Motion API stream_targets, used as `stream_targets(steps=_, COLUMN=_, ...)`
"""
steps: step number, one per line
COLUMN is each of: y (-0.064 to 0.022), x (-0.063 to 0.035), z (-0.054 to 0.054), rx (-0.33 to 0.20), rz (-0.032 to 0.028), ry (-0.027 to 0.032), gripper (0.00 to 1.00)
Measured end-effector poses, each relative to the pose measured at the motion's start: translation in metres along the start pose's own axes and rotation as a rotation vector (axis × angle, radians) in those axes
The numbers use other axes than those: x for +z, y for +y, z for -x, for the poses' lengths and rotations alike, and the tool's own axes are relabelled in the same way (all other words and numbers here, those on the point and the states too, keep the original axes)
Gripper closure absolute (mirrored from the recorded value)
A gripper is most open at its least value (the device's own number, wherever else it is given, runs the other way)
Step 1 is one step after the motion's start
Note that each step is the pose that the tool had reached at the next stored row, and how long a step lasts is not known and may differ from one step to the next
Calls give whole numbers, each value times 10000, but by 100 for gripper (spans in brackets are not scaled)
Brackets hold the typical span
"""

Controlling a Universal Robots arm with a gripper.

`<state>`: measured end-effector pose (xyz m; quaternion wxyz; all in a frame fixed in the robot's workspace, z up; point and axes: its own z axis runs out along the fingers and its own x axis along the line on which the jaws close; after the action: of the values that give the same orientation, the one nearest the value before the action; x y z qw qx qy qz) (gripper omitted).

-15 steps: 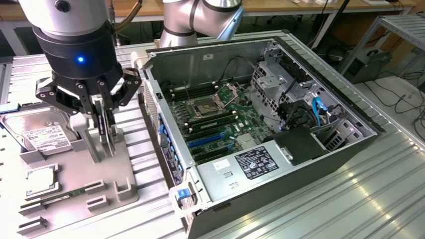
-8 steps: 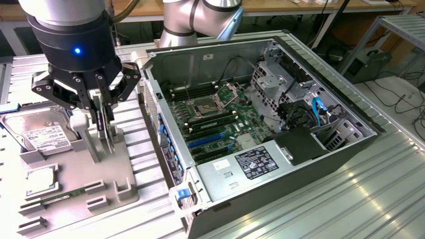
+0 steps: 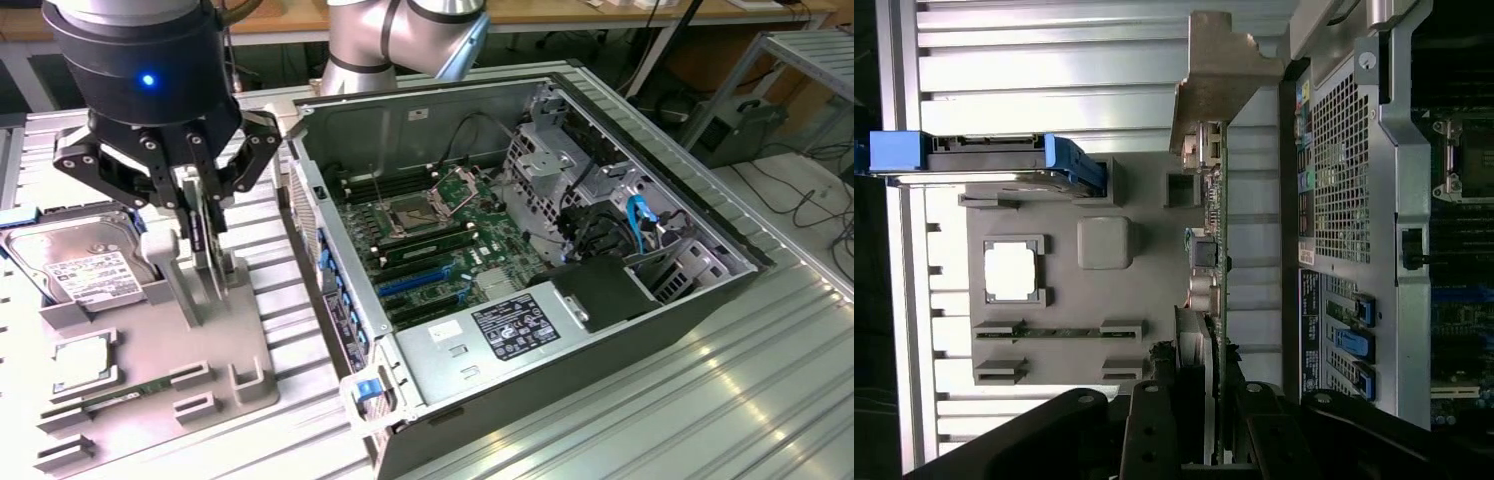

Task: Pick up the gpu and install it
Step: 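Pick up the gpu and move the gpu toward the slot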

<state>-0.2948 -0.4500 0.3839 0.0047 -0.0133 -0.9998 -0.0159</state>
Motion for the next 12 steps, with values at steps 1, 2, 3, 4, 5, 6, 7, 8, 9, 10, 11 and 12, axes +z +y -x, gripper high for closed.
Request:
stream_targets(steps=1, y=1, x=-15, z=0, rx=0, rz=0, ry=1, gripper=73)
stream_targets(steps=2, y=1, x=-31, z=0, rx=0, rz=-1, ry=1, gripper=73)
stream_targets(steps=3, y=1, x=-43, z=-1, rx=0, rz=0, ry=1, gripper=73)
stream_targets(steps=4, y=2, x=-61, z=-1, rx=0, rz=0, ry=1, gripper=73)
stream_targets(steps=5, y=2, x=-75, z=-1, rx=0, rz=0, ry=1, gripper=73)
stream_targets(steps=6, y=3, x=-86, z=-1, rx=0, rz=0, ry=1, gripper=73)
stream_targets(steps=7, y=3, x=-95, z=-1, rx=0, rz=0, ry=1, gripper=73)
stream_targets(steps=8, y=3, x=-103, z=-1, rx=0, rz=0, ry=1, gripper=73)
stream_targets(steps=9, y=3, x=-109, z=-1, rx=-1, rz=0, ry=1, gripper=73)
stream_targets(steps=10, y=3, x=-110, z=-1, rx=-9, rz=1, ry=0, gripper=73)
stream_targets(steps=11, y=4, x=-111, z=-1, rx=-28, rz=2, ry=0, gripper=73)
stream_targets(steps=12, y=4, x=-116, z=-1, rx=-65, rz=-1, ry=4, gripper=73)
